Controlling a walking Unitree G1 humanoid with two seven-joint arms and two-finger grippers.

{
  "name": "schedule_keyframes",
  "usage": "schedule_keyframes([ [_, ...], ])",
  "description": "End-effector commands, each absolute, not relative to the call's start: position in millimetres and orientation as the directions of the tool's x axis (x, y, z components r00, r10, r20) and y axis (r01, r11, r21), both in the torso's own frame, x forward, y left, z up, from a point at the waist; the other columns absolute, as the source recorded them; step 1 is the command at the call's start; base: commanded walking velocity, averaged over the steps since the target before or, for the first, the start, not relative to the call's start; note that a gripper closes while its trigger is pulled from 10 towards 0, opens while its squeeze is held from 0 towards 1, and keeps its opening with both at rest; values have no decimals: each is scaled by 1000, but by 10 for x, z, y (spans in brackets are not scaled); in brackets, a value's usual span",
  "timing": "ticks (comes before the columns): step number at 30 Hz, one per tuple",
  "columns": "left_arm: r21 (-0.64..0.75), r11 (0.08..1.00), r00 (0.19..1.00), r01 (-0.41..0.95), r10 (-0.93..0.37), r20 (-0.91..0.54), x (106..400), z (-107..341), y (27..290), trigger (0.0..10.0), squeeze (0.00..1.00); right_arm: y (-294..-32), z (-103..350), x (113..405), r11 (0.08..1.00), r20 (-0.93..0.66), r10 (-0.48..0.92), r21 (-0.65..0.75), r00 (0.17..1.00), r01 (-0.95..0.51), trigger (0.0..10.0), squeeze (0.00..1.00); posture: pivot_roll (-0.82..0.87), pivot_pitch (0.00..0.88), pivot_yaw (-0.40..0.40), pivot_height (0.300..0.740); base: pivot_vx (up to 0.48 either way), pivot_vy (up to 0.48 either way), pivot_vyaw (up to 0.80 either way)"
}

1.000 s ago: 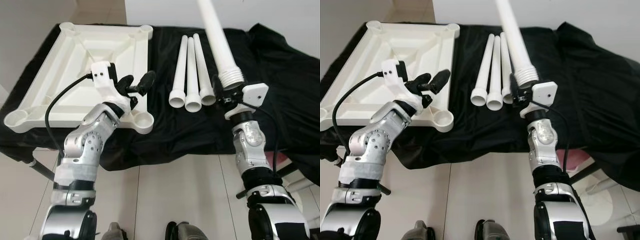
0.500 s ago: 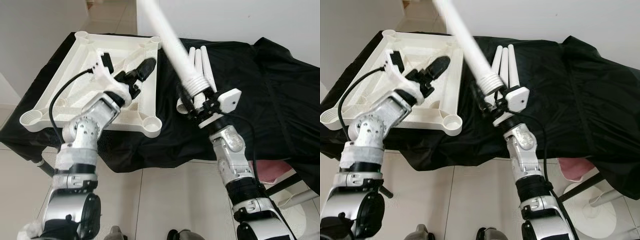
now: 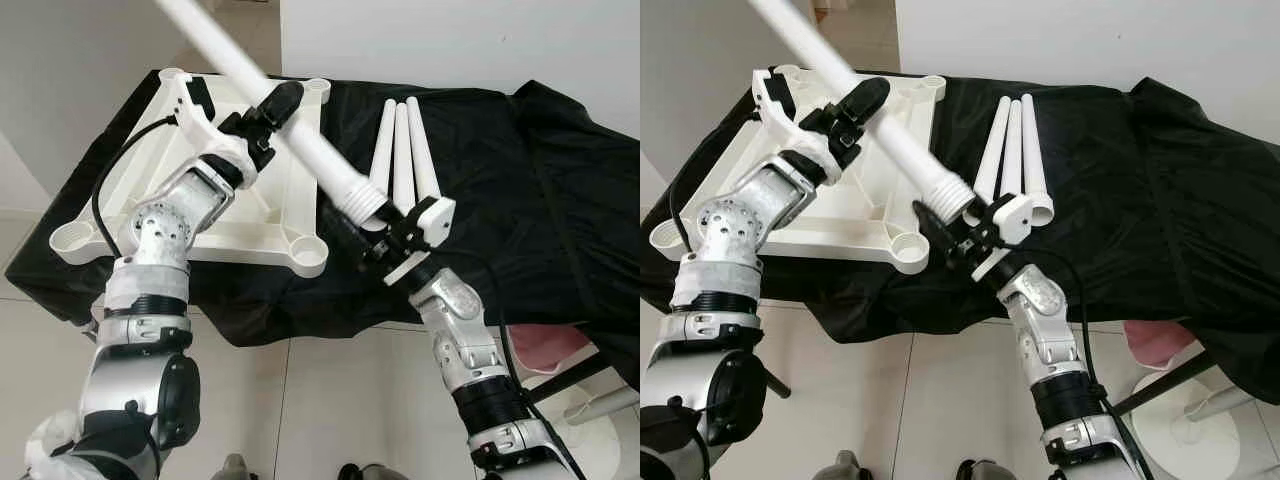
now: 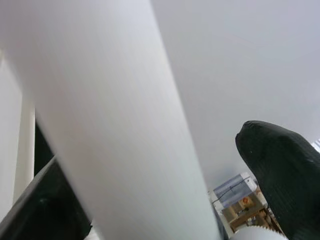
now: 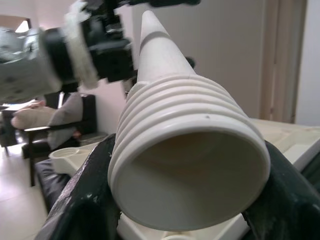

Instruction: Building children table

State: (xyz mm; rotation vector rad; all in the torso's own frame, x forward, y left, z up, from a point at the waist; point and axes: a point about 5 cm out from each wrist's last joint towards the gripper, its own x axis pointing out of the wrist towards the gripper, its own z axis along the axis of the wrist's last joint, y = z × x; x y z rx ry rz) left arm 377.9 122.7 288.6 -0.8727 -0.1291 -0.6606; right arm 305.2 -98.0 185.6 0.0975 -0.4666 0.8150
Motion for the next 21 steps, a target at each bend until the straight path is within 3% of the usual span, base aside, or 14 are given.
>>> schedule_keyframes([
  [1,-559,293,612,776,-564,554,3725,3020,1210,10000,0,-994,1902,3015,666,445,695,-102,564,-739,10000,0,-55,14,15,740,0,0,0],
  [6,-645,259,682,719,-441,583,3850,3116,1393,10000,0,-1045,1862,2999,659,410,714,-121,567,-742,10000,0,-59,10,22,740,0,0,0],
  [7,-711,205,724,673,-381,576,3917,3139,1522,2078,0,-1078,1851,2998,666,401,711,-120,578,-736,10000,0,-55,7,23,740,0,0,0],
  [9,-723,195,732,663,-368,573,3931,3145,1553,2078,0,-1086,1850,2994,667,398,710,-117,580,-736,10000,0,-55,7,23,740,0,0,0],
  [10,-721,199,733,663,-365,574,3930,3151,1597,0,0,-1089,1847,2994,666,395,712,-118,580,-737,10000,0,-51,12,26,740,0,0,0],
  [21,-692,234,719,683,-386,579,3921,3140,1659,0,0,-1017,1846,3042,651,368,732,-132,573,-747,10000,0,-20,15,11,740,0,0,0],
])
